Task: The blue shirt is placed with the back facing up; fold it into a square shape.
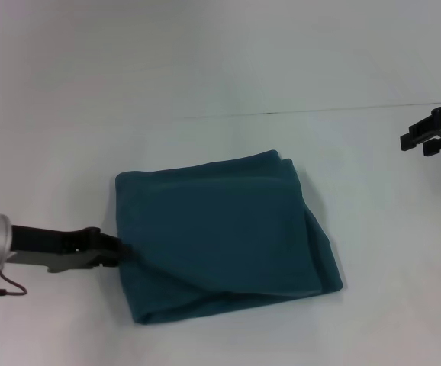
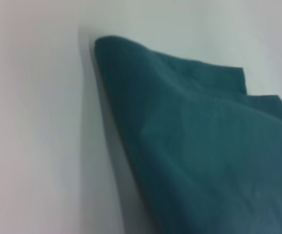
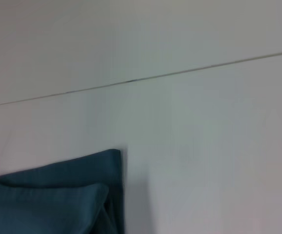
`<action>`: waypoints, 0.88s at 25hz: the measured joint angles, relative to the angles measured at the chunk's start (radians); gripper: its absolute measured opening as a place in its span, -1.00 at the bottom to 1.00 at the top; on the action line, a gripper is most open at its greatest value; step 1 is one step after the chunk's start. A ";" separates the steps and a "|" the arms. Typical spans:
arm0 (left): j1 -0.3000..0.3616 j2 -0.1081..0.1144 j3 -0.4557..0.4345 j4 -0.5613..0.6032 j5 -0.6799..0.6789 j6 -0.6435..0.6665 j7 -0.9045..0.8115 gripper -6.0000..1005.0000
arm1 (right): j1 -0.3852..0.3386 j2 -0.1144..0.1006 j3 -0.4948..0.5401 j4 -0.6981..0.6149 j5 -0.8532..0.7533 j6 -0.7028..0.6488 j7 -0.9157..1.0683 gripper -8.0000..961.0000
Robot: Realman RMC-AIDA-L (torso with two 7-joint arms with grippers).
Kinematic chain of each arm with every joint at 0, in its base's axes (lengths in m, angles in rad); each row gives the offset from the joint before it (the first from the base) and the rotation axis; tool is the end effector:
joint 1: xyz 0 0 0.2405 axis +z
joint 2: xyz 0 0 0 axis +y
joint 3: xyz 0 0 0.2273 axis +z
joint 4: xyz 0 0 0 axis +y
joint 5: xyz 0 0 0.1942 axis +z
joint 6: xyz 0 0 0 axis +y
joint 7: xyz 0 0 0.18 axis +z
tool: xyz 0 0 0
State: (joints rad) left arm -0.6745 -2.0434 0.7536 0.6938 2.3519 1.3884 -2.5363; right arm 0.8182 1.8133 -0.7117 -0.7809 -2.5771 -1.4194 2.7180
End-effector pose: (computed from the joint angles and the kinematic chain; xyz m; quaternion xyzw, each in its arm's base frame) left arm -0.2387 0.3514 -0.0233 -0.7523 -0.6438 -0.0959 0.1019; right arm 0.2453 0.4142 0.0984 -0.7357 0.6236 0.0297 0.2627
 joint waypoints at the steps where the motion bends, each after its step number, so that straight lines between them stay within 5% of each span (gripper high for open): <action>1: 0.002 -0.001 -0.003 0.007 0.000 0.005 -0.001 -0.67 | 0.001 0.000 -0.001 0.000 0.000 0.000 0.000 -0.05; 4: 0.028 -0.008 -0.053 0.073 -0.009 0.053 -0.032 -0.61 | 0.004 0.002 -0.002 0.000 0.000 -0.001 0.000 -0.05; 8: 0.066 -0.046 -0.140 0.118 -0.108 0.110 -0.068 -0.30 | 0.006 0.005 -0.001 0.000 0.000 -0.003 0.002 -0.05; 14: 0.062 -0.114 -0.140 -0.015 -0.169 0.040 -0.093 0.20 | 0.008 0.010 -0.001 0.001 0.000 -0.002 0.003 -0.05; 22: 0.019 -0.115 -0.118 -0.177 -0.192 -0.028 -0.011 0.71 | 0.012 0.018 -0.004 0.003 0.000 0.000 -0.001 -0.06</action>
State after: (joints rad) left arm -0.6557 -2.1584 0.6354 0.5172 2.1599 1.3609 -2.5475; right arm 0.8300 1.8313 -0.7161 -0.7776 -2.5770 -1.4197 2.7174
